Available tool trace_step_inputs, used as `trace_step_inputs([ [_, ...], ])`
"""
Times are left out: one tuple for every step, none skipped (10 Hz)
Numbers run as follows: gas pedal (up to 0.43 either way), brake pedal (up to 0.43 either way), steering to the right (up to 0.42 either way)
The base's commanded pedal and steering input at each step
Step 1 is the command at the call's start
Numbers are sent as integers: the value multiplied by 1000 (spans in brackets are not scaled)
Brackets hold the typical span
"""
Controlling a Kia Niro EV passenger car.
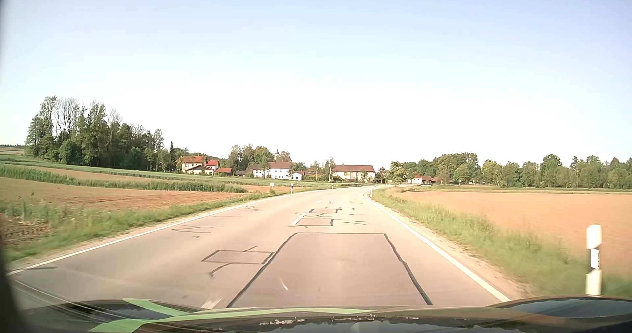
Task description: Follow the waypoints while adhering to traffic rules and regulations
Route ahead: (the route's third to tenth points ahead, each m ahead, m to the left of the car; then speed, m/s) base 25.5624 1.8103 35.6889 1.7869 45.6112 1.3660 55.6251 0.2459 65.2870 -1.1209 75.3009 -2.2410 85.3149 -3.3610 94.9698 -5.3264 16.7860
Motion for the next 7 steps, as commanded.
trace_step_inputs([
  [67,0,1],
  [87,0,1],
  [110,0,1],
  [118,0,1],
  [130,0,2],
  [130,0,2],
  [150,0,2],
])
